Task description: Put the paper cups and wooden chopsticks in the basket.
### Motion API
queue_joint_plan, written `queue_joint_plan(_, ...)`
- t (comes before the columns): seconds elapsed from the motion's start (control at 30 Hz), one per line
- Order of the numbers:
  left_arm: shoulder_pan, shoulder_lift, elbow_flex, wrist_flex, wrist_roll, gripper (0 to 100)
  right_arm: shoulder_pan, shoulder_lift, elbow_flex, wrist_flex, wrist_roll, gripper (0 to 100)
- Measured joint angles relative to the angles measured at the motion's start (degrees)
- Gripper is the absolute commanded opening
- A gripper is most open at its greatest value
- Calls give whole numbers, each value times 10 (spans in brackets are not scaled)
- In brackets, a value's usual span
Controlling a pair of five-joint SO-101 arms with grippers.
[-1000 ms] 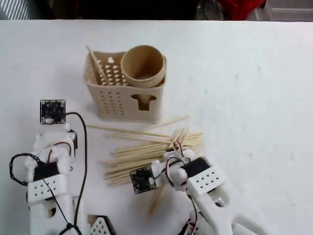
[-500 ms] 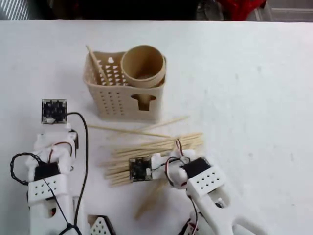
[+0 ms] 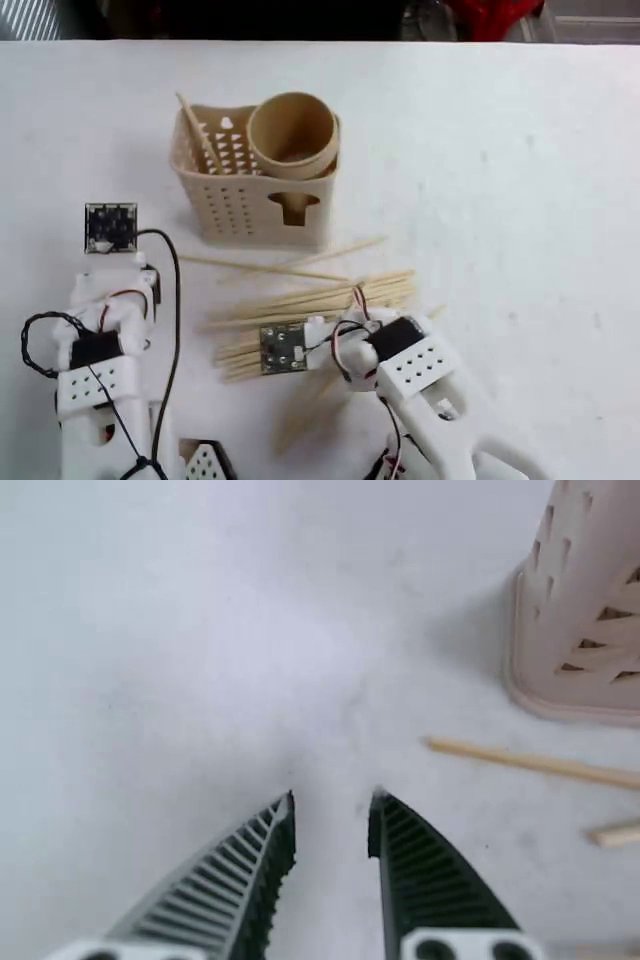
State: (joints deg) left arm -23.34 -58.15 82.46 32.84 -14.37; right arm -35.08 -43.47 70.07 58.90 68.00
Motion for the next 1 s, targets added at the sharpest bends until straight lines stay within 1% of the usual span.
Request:
queue_joint_plan(0.1, 0, 0, 0, 0, 0, 139, -18, -2, -7, 41, 8, 109)
queue_joint_plan(0.23, 0, 0, 0, 0, 0, 139, -21, -33, -11, 91, 26, 110)
queue_joint_plan(0.37, 0, 0, 0, 0, 0, 139, -20, -86, -7, 131, 75, 113)
queue_joint_plan(0.5, 0, 0, 0, 0, 0, 139, -20, -109, 27, 140, 120, 114)
queue_joint_plan(0.63, 0, 0, 0, 0, 0, 139, -21, -112, 54, 140, 134, 114)
queue_joint_plan(0.9, 0, 0, 5, 0, 0, 139, -22, -69, 62, 118, 136, 113)
queue_joint_plan(1.0, 0, 0, 5, 0, 0, 139, -22, -39, 62, 89, 114, 109)
